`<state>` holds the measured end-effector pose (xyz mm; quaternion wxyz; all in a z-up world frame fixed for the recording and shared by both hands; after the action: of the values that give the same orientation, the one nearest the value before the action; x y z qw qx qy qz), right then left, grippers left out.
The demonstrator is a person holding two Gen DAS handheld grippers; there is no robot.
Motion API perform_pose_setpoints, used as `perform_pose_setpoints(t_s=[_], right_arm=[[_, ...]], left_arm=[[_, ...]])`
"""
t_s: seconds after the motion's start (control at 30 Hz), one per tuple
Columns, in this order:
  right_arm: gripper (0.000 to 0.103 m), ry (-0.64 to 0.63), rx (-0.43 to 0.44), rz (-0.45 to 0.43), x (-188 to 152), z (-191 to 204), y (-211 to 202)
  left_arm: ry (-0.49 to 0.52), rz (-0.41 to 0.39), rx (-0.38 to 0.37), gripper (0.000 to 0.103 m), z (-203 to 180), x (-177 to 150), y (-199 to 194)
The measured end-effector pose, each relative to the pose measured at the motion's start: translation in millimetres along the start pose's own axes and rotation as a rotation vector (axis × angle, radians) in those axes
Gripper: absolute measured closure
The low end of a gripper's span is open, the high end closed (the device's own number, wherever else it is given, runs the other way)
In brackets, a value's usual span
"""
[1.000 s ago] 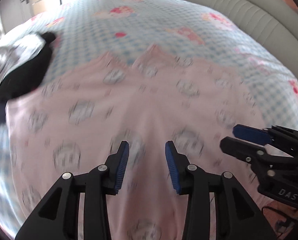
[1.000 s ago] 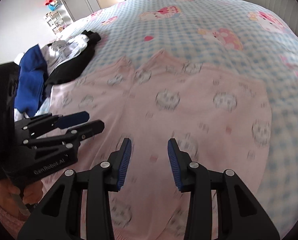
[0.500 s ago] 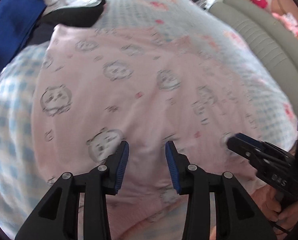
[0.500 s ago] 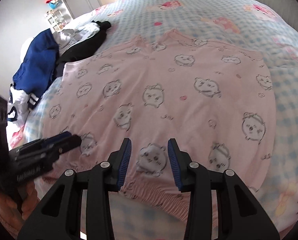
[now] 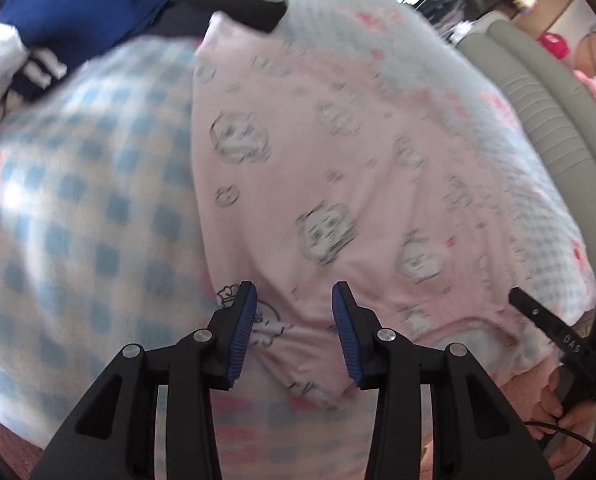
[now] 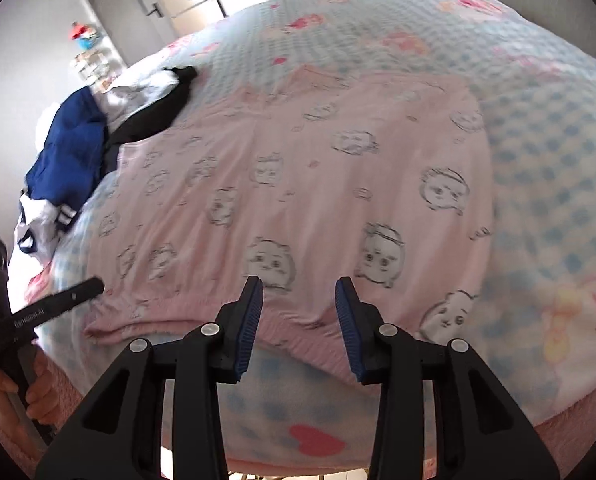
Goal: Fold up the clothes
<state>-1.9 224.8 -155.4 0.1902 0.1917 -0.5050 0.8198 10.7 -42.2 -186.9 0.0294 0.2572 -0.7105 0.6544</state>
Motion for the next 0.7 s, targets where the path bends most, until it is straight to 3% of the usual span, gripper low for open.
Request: perform_pose_setpoints(t_s=[0.1, 0.2, 0.33, 0.47, 0.63, 0.7], right_arm=[[0.067, 0.028, -0.055, 0.048, -11.0, -23.1, 4.5], [0.068, 0.055, -0.018, 0.043, -21.0, -34.5, -6.7], [0.066, 0.080, 0.025, 0.019, -24.6, -39.3, -24.0], [0.065, 0.099, -0.002, -0.024, -16.2, -42.8, -31.8], [0.065, 0.123, -0.050, 0.000, -19.5, -54.3, -25.3], [0.065, 0.144, -0.065, 0.011, -26.5, -62.4, -24.9]], left_arm=[[0.055, -0.023, 0.033, 0.064, -2.2, -9.4, -6.6], [0.113, -0.008, 0.091, 0.062, -0.9, -18.0, -9.1], [0.105, -0.049, 0.051, 0.062, -0.4, -21.5, -24.6], [0.101, -0.132, 0.001, 0.061, -8.2, -12.8, -46.1], [0.116, -0.043, 0.126, 0.061, 4.5, -23.4, -20.5], [0.102, -0.038, 0.126, 0.061, 13.1, -27.2, -19.3]])
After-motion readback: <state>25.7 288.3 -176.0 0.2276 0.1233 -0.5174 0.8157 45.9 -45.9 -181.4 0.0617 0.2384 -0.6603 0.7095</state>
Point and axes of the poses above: each gripper's, at about its wrist camera, not at the fingertips, and y roughly the way its jaws point, z to its left, x to its top, the point moved 6 cm from there along y, roughly the way its jaws point, and after that the axes turned 13 degrees about x, right-handed, at the moved point
